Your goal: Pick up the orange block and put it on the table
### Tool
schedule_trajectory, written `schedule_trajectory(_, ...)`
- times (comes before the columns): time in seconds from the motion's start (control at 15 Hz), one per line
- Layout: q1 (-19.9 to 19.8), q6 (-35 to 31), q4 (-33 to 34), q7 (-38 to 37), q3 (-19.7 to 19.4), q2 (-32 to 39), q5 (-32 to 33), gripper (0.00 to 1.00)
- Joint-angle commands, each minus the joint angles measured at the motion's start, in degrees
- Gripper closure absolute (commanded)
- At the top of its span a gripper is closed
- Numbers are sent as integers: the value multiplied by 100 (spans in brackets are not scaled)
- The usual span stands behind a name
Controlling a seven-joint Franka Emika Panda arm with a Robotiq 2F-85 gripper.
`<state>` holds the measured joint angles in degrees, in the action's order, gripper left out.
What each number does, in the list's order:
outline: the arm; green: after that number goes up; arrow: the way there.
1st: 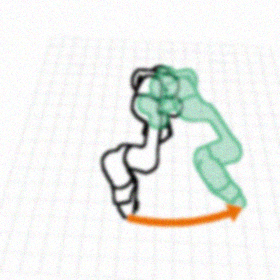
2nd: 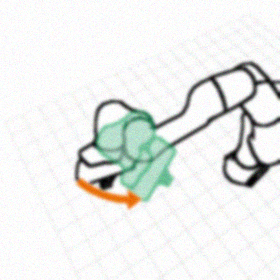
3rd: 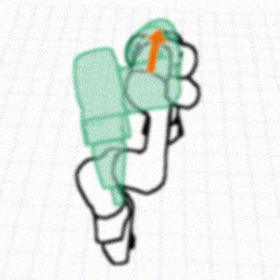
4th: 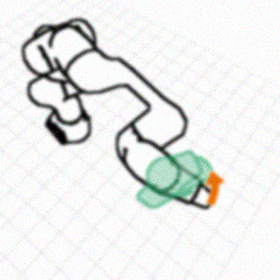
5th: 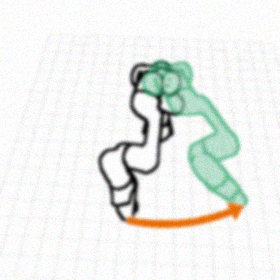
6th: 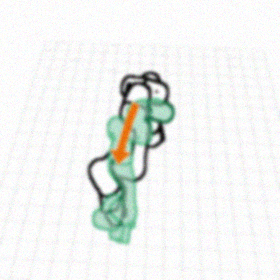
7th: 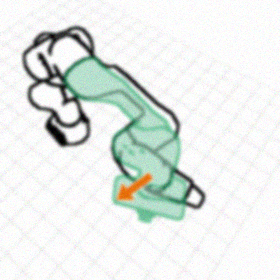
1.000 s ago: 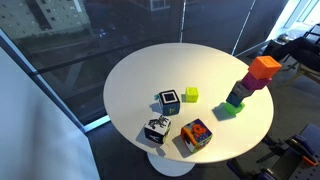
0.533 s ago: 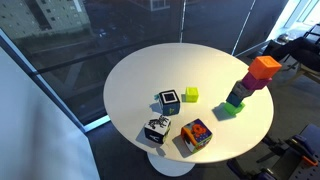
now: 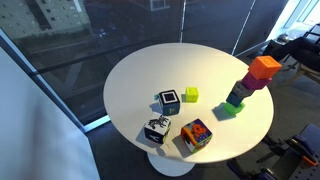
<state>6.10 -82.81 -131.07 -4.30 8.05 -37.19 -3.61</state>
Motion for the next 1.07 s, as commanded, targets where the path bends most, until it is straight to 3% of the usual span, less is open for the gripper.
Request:
schedule_trajectory(0.0, -151, -284, 39, -23, -47, 53, 313, 0)
schedule_trajectory(1.0, -695, -1791, -143, -117, -479, 405, 778, 0)
